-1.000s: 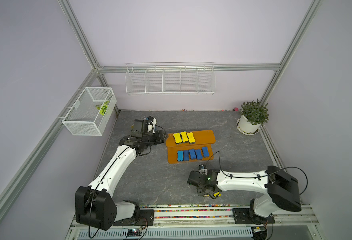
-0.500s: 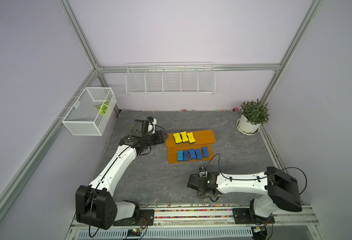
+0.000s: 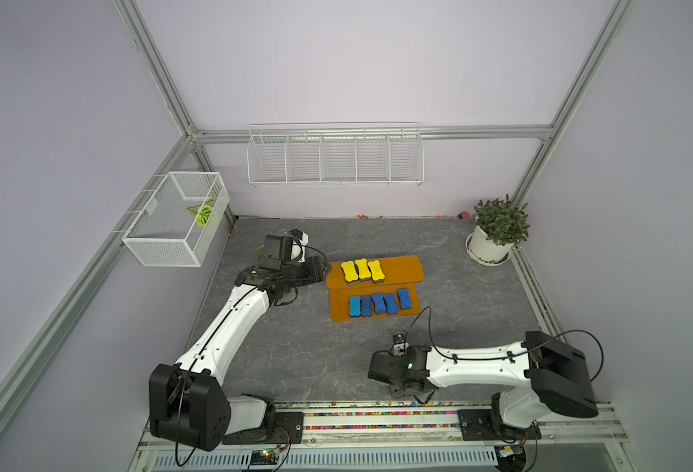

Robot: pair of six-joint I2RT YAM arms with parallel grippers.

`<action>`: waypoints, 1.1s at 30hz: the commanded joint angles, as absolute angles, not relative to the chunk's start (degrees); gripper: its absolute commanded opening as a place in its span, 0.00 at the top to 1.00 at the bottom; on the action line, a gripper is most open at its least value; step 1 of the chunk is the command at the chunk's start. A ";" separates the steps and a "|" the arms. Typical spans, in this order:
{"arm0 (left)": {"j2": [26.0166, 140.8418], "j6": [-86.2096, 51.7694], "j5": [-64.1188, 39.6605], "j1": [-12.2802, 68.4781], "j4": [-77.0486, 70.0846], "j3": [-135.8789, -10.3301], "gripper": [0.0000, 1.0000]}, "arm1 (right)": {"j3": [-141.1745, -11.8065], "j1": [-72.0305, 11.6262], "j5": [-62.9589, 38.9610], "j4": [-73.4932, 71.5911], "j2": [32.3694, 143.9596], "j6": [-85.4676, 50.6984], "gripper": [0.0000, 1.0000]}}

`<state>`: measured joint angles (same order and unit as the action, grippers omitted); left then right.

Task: Remove the whiteboard erasers from the shelf
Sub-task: Place the whiteboard eraser at the center of the board, then adjust the whiteboard eraser at the center of the board.

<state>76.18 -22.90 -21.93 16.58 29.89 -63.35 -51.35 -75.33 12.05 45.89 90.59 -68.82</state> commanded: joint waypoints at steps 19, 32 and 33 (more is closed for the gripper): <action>76.42 -23.03 -21.87 17.01 29.47 -63.28 0.41 | -53.34 -69.82 19.11 58.28 79.96 -65.47 0.46; 77.58 -23.11 -21.27 16.96 29.44 -63.33 0.41 | -46.32 -64.51 15.27 52.47 79.08 -61.79 0.39; 77.76 -23.12 -21.20 16.98 29.51 -63.37 0.41 | -45.92 -64.43 15.13 51.93 79.09 -61.79 0.39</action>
<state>77.03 -22.92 -21.87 16.58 29.87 -63.35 -47.44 -64.93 16.01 53.74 78.70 -62.70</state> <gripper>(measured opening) 0.587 0.610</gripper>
